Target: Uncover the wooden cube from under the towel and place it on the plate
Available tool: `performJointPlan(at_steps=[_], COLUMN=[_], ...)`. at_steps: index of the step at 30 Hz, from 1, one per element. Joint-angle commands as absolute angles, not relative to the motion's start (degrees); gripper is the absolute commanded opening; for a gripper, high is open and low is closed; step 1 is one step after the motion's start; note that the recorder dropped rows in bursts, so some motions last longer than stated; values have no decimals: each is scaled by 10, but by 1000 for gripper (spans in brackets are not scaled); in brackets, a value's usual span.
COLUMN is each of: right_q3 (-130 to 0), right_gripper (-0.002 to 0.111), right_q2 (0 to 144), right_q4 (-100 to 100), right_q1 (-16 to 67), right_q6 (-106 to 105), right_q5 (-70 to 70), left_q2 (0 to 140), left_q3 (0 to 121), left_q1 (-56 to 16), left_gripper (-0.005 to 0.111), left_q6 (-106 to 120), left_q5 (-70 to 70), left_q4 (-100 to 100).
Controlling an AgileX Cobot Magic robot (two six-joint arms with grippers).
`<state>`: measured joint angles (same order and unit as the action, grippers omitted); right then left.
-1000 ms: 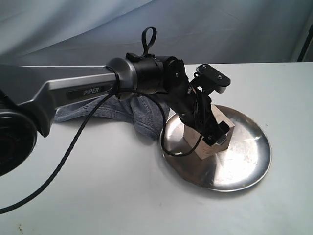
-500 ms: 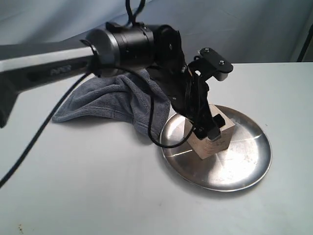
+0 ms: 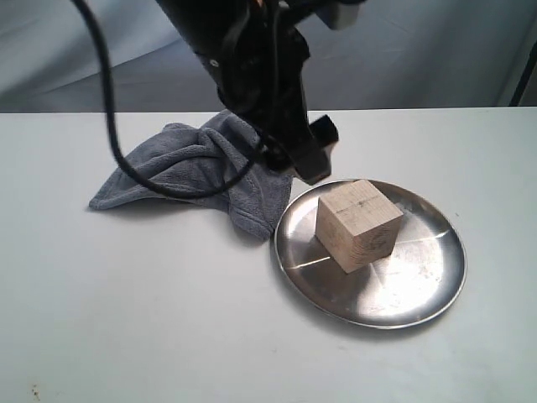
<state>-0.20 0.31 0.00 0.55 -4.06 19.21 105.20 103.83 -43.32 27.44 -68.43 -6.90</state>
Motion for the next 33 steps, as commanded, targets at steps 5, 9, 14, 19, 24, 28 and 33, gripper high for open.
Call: performJointPlan(at_steps=[5, 9, 14, 19, 24, 28, 33], right_q3=[0, 0, 0, 0, 0, 0, 0], right_gripper=[0, 0, 0, 0, 0, 0, 0], right_q2=[0, 0, 0, 0, 0, 0, 0], right_q4=[-5, -5, -5, -5, -5, -5, -5], right_q1=[7, 7, 7, 7, 7, 7, 7], right_q6=[-42, -42, -42, -42, -42, -42, -42], right_q5=[192, 192, 192, 192, 192, 192, 192], left_q2=[938, 871, 786, 711, 644, 605, 556], left_q3=[1024, 974, 851, 693, 571, 511, 459], left_q1=[-415, -373, -291, -245, -245, -245, -245], left_gripper=[104, 104, 104, 104, 104, 104, 104], left_q6=[206, 203, 203, 195, 166, 97, 88], left_q5=[-700, -700, -615, -447, -294, -207, -176], left_q4=[7, 5, -13, -14, -5, 39, 40])
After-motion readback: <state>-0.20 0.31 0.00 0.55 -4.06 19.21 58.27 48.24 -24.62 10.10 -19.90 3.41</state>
